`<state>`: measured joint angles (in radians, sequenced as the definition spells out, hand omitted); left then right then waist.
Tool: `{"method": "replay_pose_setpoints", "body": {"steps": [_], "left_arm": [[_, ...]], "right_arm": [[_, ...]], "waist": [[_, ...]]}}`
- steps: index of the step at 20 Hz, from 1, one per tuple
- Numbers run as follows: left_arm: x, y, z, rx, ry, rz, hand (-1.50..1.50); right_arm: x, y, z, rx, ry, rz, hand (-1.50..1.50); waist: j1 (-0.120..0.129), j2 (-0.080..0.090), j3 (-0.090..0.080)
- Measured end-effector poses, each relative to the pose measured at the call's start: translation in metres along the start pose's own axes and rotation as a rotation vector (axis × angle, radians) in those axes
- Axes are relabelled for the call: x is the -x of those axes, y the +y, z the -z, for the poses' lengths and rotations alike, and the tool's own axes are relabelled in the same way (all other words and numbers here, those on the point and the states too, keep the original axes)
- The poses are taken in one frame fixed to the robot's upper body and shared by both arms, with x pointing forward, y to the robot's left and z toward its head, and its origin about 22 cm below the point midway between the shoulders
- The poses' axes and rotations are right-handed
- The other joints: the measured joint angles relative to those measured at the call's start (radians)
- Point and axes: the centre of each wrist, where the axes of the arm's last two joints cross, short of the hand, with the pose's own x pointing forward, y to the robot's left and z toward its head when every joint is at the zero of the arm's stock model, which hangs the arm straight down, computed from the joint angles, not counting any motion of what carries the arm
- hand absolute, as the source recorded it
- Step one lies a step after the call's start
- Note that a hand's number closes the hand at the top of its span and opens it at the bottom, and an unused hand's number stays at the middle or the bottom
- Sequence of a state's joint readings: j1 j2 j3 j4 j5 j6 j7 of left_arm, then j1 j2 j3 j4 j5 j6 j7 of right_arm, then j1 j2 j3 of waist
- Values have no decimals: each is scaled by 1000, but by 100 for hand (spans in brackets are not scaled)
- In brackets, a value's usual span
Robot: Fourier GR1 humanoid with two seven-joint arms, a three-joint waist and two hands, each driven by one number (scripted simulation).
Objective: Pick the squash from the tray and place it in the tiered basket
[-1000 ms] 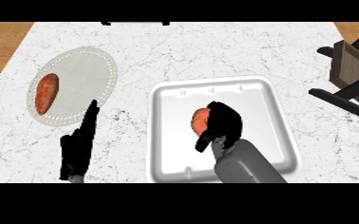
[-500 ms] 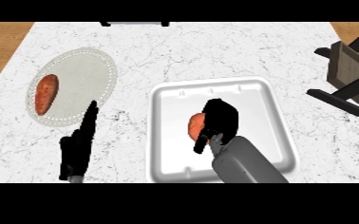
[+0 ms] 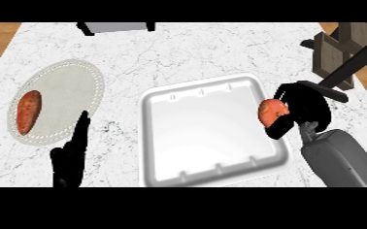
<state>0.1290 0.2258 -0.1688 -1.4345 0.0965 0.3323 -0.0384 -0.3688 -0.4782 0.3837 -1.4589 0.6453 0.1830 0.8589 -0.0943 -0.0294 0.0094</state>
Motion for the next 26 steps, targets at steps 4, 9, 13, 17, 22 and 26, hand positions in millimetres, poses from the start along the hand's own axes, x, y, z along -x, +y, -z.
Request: {"method": "replay_pose_setpoints", "body": {"steps": [4, 9, 13, 17, 22, 26], "left_arm": [[3, 8, -6, -32, 16, -5, 0], [4, 15, -11, -50, 25, -3, 0], [3, 15, -11, -52, 17, -3, 0], [0, 9, -8, -31, -5, 3, 0], [-9, -3, 1, 15, -23, 10, 0], [-17, -17, 7, 56, -34, 12, 0]], "right_arm": [[61, -76, 8, 73, -38, 74, 150], [123, -182, -8, 201, -102, 284, 150], [174, -262, -45, 334, -158, 414, 150], [220, -330, -99, 452, -210, 434, 150], [270, -381, -156, 525, -206, 437, 150], [288, -407, -184, 558, -169, 446, 150]], "waist": [[-31, -4, 1], [-47, -8, -1], [-38, -5, -2], [-10, 5, -4], [43, 18, -5], [85, 27, -7]]}}
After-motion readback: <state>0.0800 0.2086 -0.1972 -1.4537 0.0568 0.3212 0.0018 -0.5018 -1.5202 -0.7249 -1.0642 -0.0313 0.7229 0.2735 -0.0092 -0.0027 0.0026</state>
